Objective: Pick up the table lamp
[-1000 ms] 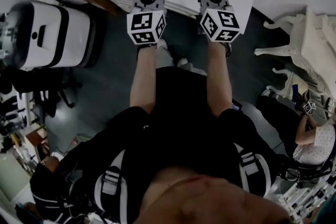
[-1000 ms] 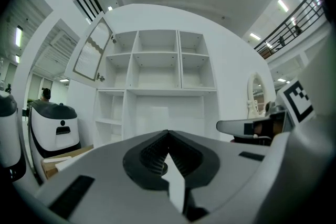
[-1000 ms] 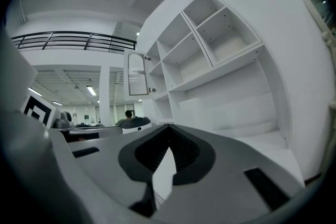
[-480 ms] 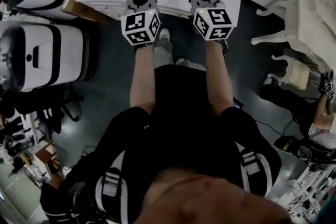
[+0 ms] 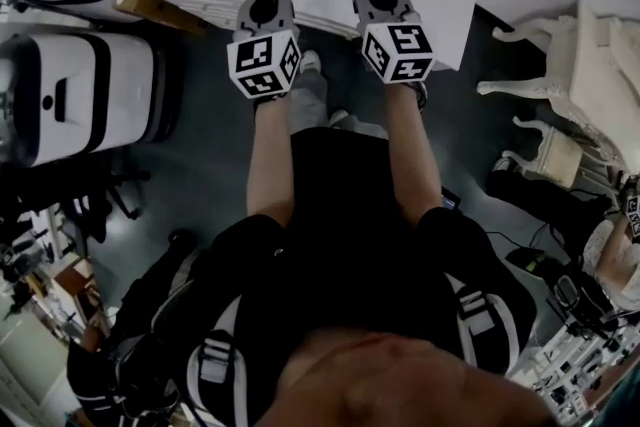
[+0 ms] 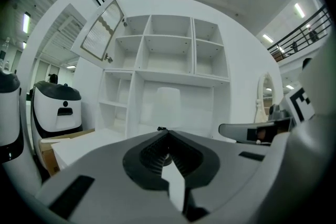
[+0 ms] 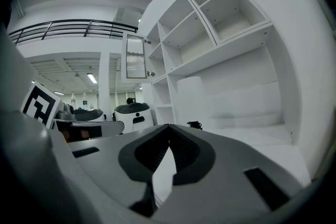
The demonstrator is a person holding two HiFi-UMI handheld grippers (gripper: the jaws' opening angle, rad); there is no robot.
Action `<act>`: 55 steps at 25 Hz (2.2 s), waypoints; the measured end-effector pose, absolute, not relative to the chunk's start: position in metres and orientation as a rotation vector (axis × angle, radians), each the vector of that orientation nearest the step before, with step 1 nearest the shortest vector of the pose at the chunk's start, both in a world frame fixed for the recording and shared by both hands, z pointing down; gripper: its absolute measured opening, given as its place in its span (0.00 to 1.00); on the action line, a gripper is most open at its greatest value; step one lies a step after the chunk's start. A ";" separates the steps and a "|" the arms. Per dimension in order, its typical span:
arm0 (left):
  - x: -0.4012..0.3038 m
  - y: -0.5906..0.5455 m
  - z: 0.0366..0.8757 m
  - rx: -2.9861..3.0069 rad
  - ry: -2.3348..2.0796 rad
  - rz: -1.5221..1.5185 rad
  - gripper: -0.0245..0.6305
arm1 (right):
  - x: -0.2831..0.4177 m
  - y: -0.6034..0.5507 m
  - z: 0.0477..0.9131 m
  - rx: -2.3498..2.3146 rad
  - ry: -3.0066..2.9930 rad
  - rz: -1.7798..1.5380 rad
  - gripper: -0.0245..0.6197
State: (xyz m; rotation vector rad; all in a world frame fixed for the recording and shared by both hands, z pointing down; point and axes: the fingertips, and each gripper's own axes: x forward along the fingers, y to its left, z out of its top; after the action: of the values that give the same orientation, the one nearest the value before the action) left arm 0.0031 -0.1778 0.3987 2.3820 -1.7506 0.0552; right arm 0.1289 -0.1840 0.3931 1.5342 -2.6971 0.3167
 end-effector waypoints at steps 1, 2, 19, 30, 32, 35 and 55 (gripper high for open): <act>0.000 -0.180 0.403 2.368 -1.757 0.062 0.05 | 0.124 -0.188 0.397 1.518 -2.700 0.325 0.07; -0.002 -0.182 0.407 2.358 -1.760 0.069 0.05 | 0.121 -0.192 0.401 1.507 -2.701 0.334 0.07; -0.031 -0.216 0.469 2.270 -1.684 0.153 0.05 | 0.083 -0.234 0.468 1.509 -2.614 0.442 0.07; -0.039 -0.242 0.485 2.261 -1.610 0.221 0.05 | 0.071 -0.267 0.486 1.549 -2.588 0.501 0.17; -0.039 -0.247 0.489 2.261 -1.590 0.232 0.05 | 0.075 -0.276 0.489 1.590 -2.579 0.502 0.18; -0.037 -0.254 0.493 2.269 -1.556 0.246 0.05 | 0.082 -0.291 0.497 1.652 -2.542 0.529 0.24; -0.037 -0.309 0.513 2.334 -1.408 0.288 0.05 | 0.094 -0.371 0.550 1.773 -2.330 0.391 0.30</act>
State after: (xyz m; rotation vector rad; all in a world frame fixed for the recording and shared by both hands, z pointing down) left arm -0.0375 -0.3085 0.5127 2.3337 -1.4082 0.2879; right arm 0.0939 -0.3714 0.5504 1.7732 -2.3299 0.3915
